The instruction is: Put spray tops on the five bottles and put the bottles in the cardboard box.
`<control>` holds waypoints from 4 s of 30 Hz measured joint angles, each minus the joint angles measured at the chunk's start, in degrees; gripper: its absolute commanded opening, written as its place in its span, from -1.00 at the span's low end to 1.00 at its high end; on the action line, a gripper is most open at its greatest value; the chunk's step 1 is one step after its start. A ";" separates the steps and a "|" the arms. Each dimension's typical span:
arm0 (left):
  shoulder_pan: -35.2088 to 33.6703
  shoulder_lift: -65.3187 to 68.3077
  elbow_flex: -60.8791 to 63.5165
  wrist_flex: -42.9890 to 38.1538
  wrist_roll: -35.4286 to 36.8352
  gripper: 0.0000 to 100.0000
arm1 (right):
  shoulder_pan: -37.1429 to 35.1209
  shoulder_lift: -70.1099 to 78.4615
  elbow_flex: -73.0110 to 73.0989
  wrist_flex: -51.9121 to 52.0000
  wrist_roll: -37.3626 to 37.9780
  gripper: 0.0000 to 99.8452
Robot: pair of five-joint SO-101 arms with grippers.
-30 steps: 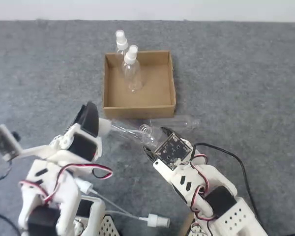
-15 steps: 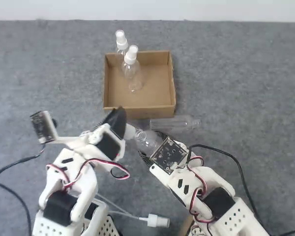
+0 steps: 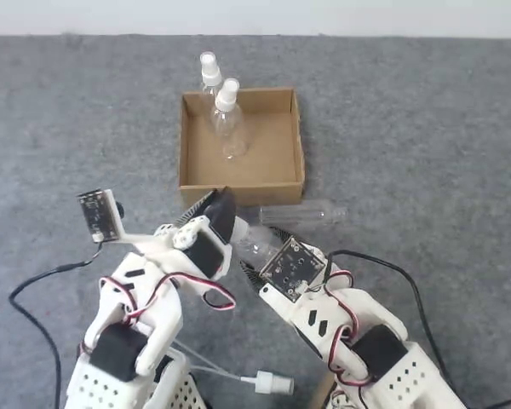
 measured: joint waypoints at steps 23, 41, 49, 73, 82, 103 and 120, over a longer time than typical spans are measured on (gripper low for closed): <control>2.55 0.18 -2.20 8.62 -11.96 -0.51 | 0.00 0.00 0.09 0.09 0.00 -0.99; 2.55 -7.21 -8.00 9.76 -11.96 -0.51 | 0.97 0.00 0.09 0.09 0.09 -0.99; -5.01 -12.84 -8.44 10.29 -9.14 -0.51 | 1.14 0.00 0.09 0.09 0.09 -0.99; -24.53 -12.84 7.91 -10.55 -2.02 -0.51 | -1.85 0.00 -1.49 0.09 0.09 -0.99; -24.44 -12.84 9.05 -10.55 -2.02 -0.51 | -7.47 0.00 -3.78 0.09 0.09 -0.99; -13.63 -12.92 9.85 -11.52 -4.57 -0.51 | -9.49 0.18 -3.78 0.18 0.00 -0.99; -4.57 -13.10 7.74 -6.15 -12.13 -0.51 | -9.49 0.26 -3.52 0.88 0.00 -0.99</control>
